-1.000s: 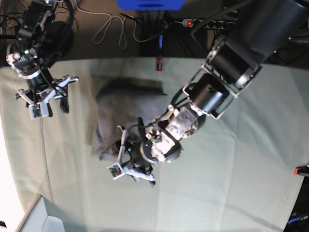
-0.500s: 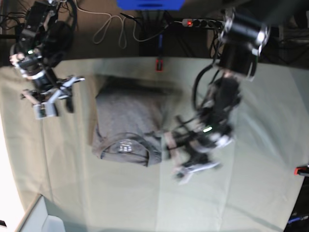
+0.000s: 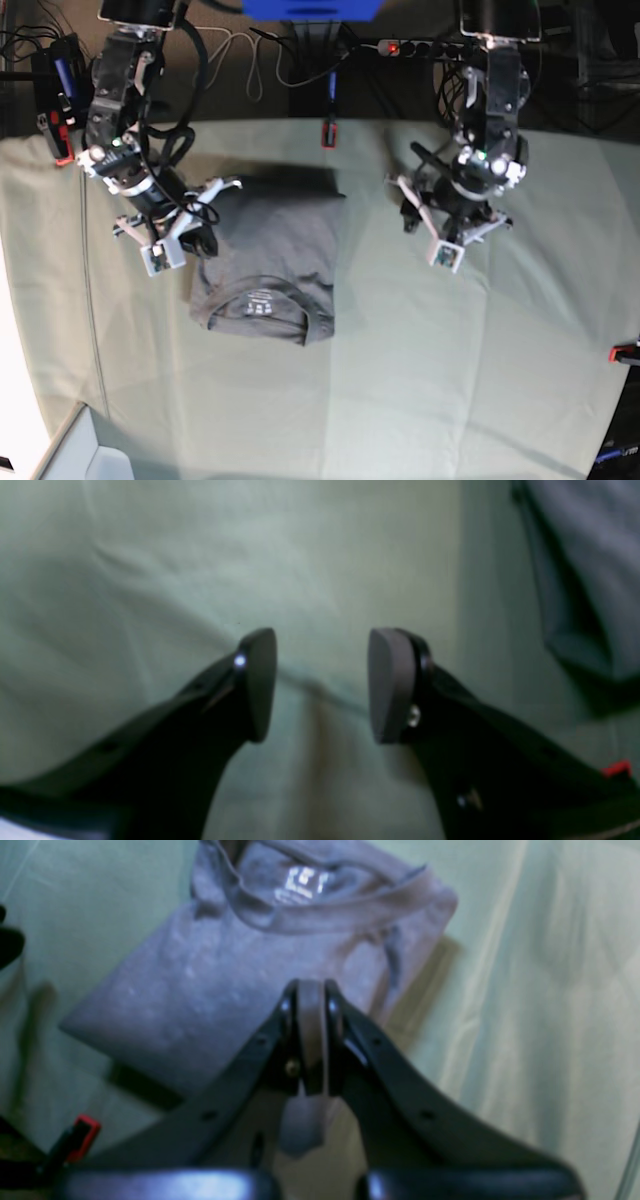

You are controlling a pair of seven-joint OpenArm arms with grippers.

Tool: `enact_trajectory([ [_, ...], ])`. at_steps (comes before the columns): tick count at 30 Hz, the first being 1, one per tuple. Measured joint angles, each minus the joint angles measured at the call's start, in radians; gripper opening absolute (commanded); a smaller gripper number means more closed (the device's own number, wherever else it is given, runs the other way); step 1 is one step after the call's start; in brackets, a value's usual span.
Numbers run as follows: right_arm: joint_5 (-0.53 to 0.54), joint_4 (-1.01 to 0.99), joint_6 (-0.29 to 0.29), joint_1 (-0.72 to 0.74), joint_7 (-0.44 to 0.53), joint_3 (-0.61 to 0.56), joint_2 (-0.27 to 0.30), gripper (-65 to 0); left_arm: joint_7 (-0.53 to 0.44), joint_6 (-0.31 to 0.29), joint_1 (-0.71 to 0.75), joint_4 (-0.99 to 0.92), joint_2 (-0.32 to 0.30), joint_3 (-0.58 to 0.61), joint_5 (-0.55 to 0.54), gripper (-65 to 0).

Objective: Layout the t-shirt on the table in an organized manner, then fold the t-shirt properly
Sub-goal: 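Lower both grippers onto the stack's collar-opposite edge to square it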

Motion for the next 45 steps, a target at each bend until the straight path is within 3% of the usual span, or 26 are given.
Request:
enact_trajectory([
  [10,0.0,-0.148,0.0,0.001,0.014,0.004,0.008,-65.0,0.009,0.001,0.002,0.027,0.091,0.003,0.002,-36.2],
  [14,-0.008,-0.096,0.0,-0.006,-0.004,0.013,0.016,-65.0,0.009,0.001,-0.001,0.11,0.143,0.005,0.002,-36.2],
  [17,-0.002,0.017,0.0,-0.018,0.005,0.083,0.002,-65.0,-0.001,0.002,-0.002,0.159,0.185,0.016,0.0,-36.2],
  [24,0.006,0.173,0.0,-0.055,0.003,0.105,-0.039,-65.0,0.001,0.0,-0.003,0.022,0.185,0.198,-0.005,-36.2],
  [35,-0.001,0.172,0.0,-0.092,-0.008,0.108,-0.036,-65.0,-0.012,0.008,-0.088,-0.219,0.18,0.198,-0.005,-36.2],
  [39,0.0,0.172,0.0,-0.094,-0.007,0.107,-0.036,-65.0,0.006,0.008,-0.082,-0.167,0.18,0.203,0.0,-36.2],
  [45,-0.002,0.174,0.0,-0.127,-0.007,0.068,-0.04,-65.0,0.007,0.003,0.002,0.076,0.181,0.205,0.002,-36.2],
])
